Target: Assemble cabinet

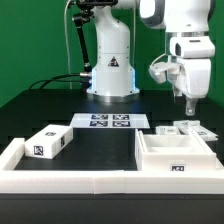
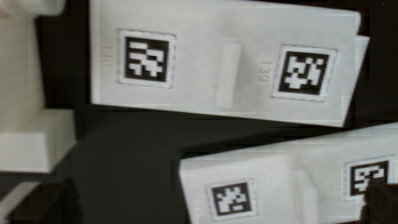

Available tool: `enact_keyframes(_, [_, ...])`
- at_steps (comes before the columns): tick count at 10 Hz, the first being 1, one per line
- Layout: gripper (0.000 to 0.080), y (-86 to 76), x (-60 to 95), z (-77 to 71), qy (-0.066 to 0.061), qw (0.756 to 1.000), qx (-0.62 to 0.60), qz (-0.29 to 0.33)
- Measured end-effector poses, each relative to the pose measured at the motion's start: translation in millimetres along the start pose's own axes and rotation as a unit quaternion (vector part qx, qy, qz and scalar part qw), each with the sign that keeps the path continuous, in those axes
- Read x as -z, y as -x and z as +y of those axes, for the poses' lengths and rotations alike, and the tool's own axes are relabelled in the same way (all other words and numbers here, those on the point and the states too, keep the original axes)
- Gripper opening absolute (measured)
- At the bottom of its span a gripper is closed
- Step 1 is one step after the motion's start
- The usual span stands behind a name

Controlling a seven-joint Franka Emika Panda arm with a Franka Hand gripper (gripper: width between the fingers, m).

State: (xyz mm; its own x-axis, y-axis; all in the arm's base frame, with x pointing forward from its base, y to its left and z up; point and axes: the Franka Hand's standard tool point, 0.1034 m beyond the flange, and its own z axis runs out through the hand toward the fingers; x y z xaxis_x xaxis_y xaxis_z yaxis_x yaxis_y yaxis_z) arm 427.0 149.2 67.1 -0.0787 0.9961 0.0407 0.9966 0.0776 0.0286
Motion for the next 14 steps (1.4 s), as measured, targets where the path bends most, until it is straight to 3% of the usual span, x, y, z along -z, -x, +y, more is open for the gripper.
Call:
enact_keyframes(3, [0.0797, -29.3, -18.5, -23.0, -0.011, 0.998, 0.062, 0.002])
enact_keyframes(4, [0.0797, -28.0, -23.2, -26.1, -0.017, 0.998, 0.059, 0.002])
enact_keyframes(8, [0.0797, -28.2, -27.0, -26.4, -0.016, 0.998, 0.062, 0.006])
enact_keyframes(11, [0.0797, -30.2, -48.6, -35.5, -0.026, 0.998, 0.060, 0.020])
enact_keyframes(13, [0.0797, -26.2, -54.8, -38.8, -0.033, 0.998, 0.052, 0.021])
enact_keyframes(14, [0.0712, -26.1, -54.7, -38.8, -0.033, 0.998, 0.051, 0.021])
